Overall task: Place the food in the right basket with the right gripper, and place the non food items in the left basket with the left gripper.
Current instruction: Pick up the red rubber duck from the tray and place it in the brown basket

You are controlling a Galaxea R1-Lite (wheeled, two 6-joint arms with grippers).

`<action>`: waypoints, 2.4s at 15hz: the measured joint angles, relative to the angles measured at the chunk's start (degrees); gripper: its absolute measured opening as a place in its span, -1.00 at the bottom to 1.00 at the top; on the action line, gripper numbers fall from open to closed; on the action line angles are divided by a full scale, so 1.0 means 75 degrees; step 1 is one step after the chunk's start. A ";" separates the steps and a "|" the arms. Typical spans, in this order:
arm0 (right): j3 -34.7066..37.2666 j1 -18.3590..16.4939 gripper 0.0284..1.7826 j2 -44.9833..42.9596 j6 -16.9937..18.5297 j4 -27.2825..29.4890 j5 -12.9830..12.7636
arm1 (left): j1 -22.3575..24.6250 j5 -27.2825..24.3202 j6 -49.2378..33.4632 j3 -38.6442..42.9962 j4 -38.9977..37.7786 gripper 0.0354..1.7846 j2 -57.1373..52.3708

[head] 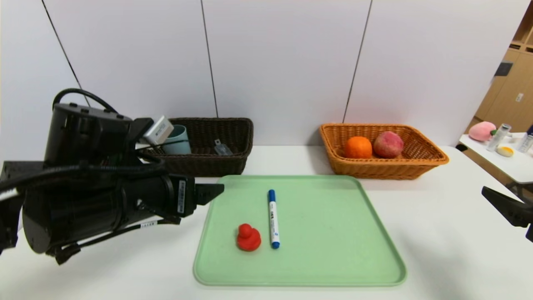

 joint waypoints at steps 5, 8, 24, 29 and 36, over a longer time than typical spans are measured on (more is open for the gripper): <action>0.0023 0.0003 0.90 -0.0128 -0.0003 0.0015 0.0076 | -0.1162 0.1105 -0.0102 0.1716 -0.2352 0.89 0.0275; 0.0021 0.0007 0.90 -0.0146 -0.0007 0.0011 0.0076 | -0.1673 0.1282 -0.0262 0.1833 -0.2693 0.89 0.0731; -0.0003 0.0003 0.90 -0.0161 0.0015 0.0011 0.0167 | -0.2157 0.2133 0.0073 0.3407 -0.7178 0.89 0.3483; -0.0003 0.0003 0.90 -0.0164 0.0018 0.0018 0.0182 | -0.2157 0.2172 0.0102 0.3483 -0.7607 0.89 0.3818; 0.0018 0.0003 0.90 -0.0192 0.0029 0.0024 0.0185 | -0.2147 0.2168 0.0102 0.3477 -0.7799 0.72 0.3924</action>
